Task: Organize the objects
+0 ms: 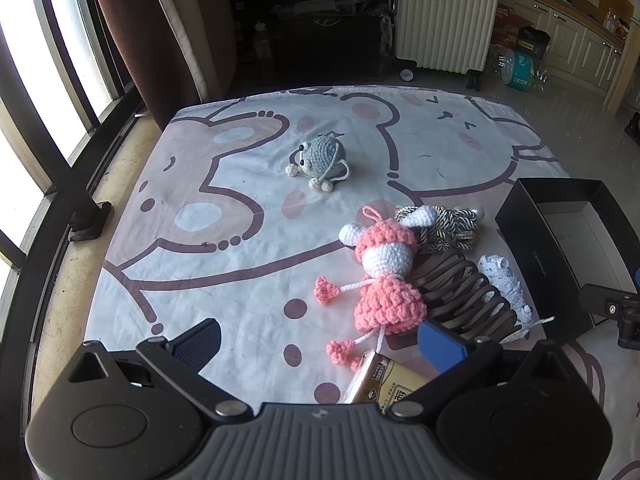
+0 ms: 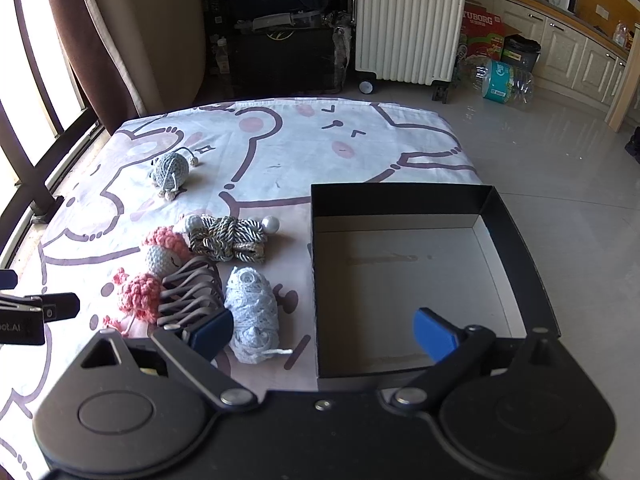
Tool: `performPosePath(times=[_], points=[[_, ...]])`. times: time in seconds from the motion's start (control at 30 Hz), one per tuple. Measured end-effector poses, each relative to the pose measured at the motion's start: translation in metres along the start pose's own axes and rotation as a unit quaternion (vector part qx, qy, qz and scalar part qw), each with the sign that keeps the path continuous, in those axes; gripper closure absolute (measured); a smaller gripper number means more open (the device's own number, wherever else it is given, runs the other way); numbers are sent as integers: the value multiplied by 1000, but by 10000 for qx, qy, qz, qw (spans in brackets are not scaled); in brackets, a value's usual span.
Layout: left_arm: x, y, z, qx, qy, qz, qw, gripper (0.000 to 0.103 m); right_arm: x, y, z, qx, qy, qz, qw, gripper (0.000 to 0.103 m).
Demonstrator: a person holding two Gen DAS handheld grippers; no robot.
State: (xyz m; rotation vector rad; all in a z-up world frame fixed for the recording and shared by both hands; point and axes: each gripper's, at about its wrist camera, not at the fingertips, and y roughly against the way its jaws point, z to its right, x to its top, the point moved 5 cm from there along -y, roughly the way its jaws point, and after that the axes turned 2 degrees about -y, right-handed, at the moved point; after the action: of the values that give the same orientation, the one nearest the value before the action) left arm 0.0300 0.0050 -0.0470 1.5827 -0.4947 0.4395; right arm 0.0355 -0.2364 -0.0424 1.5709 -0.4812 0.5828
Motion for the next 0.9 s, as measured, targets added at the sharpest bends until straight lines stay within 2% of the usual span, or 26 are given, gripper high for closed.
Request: performPosePath(times=[0.9], points=[[0,0,0,4,-13,4,10000,0,0,-1,1,-12,-10,-10,10000,5]])
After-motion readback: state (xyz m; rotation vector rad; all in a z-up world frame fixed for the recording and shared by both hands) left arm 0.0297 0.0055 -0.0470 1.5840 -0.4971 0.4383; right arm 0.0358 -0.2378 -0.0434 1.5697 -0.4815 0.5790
